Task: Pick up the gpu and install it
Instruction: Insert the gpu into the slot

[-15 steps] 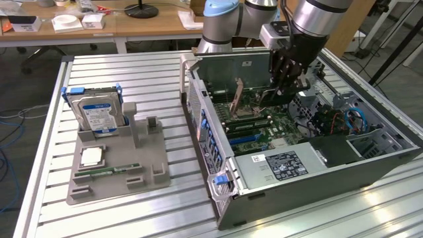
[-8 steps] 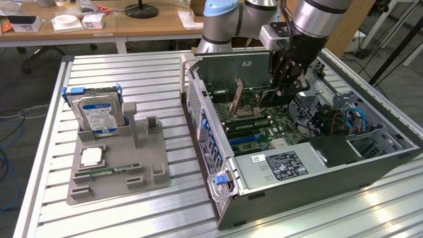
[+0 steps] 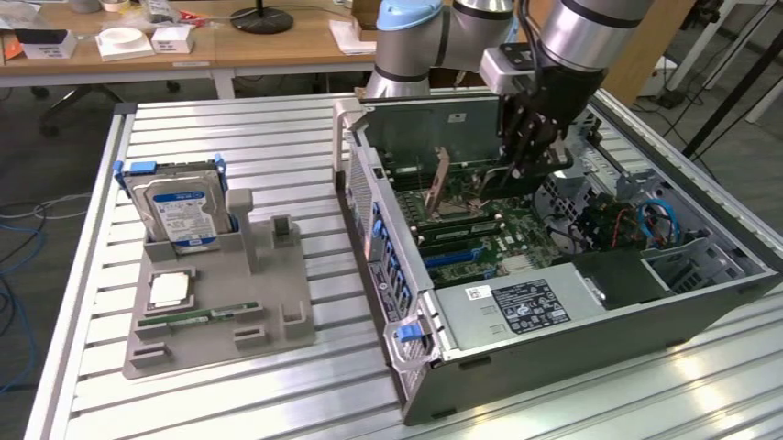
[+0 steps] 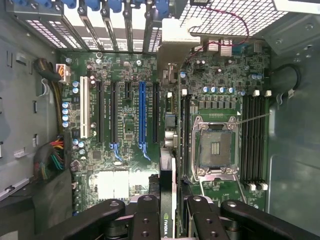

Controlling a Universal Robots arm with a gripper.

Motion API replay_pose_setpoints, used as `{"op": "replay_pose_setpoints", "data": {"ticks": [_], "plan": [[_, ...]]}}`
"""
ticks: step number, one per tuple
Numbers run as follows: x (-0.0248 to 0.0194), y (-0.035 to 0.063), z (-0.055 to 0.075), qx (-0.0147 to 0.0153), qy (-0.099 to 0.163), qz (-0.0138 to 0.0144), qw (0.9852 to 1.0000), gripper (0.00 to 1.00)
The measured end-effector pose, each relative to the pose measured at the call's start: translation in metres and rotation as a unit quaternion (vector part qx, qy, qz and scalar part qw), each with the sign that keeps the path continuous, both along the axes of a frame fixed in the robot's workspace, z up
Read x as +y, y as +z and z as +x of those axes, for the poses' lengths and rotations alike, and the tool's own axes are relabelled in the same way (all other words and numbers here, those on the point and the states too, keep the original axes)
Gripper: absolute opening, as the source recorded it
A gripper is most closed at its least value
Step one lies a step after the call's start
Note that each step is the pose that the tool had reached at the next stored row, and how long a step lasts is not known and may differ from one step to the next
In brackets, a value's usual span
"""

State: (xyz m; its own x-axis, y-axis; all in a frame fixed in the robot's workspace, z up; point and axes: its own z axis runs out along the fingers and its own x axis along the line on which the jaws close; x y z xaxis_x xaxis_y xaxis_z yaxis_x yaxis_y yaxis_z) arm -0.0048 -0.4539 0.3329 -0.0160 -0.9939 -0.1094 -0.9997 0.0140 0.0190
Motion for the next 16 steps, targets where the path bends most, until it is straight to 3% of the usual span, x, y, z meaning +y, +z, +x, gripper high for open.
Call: {"op": "replay_pose_setpoints", "data": {"ticks": [16], "plan": [[0.0,-0.0036,0.0,0.0,0.0,0.0,1.0,0.26]]}}
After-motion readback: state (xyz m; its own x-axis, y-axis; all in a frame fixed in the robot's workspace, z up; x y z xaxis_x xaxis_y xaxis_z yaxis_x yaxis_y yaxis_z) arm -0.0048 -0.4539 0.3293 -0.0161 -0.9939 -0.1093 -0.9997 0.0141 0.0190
